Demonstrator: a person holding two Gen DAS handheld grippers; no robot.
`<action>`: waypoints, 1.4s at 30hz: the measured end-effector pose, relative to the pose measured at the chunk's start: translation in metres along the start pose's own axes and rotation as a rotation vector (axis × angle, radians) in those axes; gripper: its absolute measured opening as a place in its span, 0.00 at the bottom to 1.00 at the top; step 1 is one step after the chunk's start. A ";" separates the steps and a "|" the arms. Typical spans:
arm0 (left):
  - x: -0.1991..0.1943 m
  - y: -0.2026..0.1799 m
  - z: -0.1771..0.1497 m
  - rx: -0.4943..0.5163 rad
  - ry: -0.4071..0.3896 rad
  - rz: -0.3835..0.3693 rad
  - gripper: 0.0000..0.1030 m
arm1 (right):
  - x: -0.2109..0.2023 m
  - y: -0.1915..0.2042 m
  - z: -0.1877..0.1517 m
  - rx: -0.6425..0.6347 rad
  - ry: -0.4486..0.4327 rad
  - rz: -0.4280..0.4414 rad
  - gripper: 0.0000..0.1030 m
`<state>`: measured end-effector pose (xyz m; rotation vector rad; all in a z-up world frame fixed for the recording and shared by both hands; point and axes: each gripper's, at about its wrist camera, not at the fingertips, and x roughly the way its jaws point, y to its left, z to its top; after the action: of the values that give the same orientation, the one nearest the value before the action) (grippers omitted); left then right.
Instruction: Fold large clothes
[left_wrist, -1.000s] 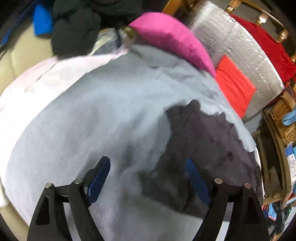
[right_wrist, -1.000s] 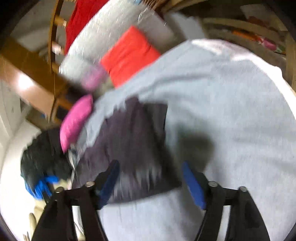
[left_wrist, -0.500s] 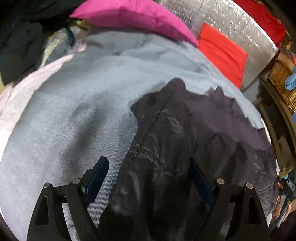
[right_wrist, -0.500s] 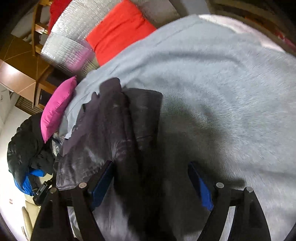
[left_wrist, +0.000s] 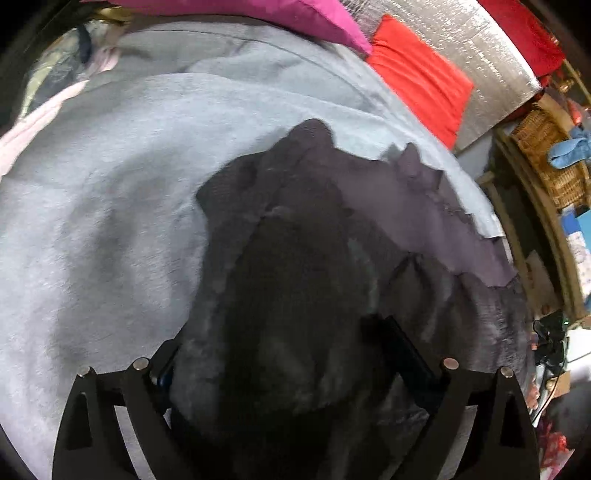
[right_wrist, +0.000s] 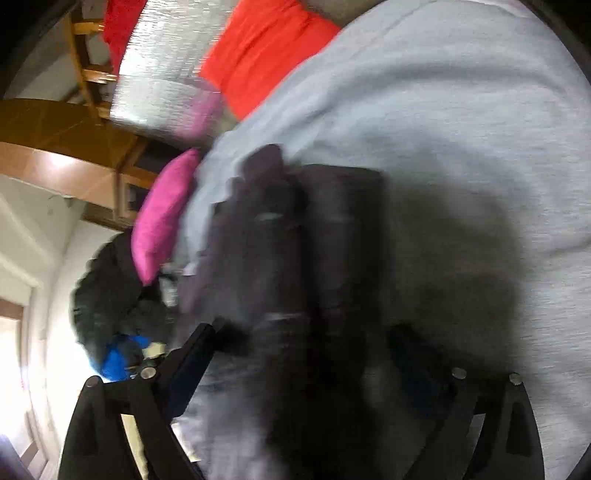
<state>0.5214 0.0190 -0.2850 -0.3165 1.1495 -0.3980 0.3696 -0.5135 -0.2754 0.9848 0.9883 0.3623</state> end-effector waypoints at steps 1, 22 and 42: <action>0.001 -0.002 0.001 0.000 0.001 -0.028 0.91 | 0.007 0.008 -0.003 -0.006 0.019 0.028 0.93; -0.020 -0.010 -0.009 -0.032 -0.096 -0.048 0.25 | 0.017 0.059 -0.028 -0.082 -0.102 -0.241 0.32; -0.101 0.001 -0.134 -0.016 0.015 -0.118 0.26 | -0.081 0.051 -0.173 -0.061 -0.128 -0.169 0.27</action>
<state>0.3621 0.0614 -0.2538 -0.3970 1.1521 -0.4958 0.1913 -0.4477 -0.2220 0.8515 0.9311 0.1851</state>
